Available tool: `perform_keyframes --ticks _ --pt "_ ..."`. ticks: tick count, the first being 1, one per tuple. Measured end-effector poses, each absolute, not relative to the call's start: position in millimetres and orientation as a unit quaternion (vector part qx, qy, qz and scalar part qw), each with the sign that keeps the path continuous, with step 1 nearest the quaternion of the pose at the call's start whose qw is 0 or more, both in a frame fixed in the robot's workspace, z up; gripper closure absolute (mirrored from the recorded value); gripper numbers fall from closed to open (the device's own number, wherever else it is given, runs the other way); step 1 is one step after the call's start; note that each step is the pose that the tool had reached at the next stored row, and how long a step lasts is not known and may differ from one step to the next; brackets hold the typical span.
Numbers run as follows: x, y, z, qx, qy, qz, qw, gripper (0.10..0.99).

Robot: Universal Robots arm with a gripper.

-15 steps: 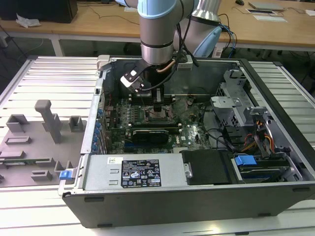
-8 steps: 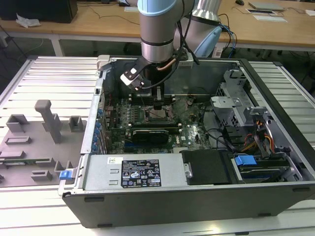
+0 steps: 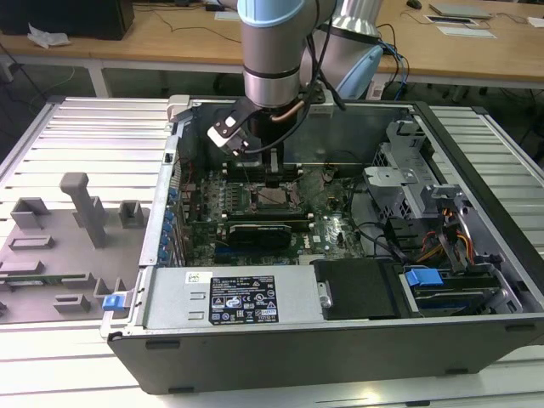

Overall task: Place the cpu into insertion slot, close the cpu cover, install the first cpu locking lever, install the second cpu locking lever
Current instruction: 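Place the cpu into insertion slot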

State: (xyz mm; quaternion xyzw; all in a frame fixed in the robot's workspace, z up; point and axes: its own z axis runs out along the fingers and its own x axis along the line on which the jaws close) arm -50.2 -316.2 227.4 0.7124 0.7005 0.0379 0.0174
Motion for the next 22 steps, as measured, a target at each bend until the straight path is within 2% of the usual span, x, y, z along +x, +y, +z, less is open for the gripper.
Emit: perform_keyframes --ticks 19,22 --pt "-50.2 -316.2 256.4 0.714 0.699 0.038 0.018 0.98" --pt "-49.9 -316.4 258.5 0.715 0.698 0.033 0.022 0.98"
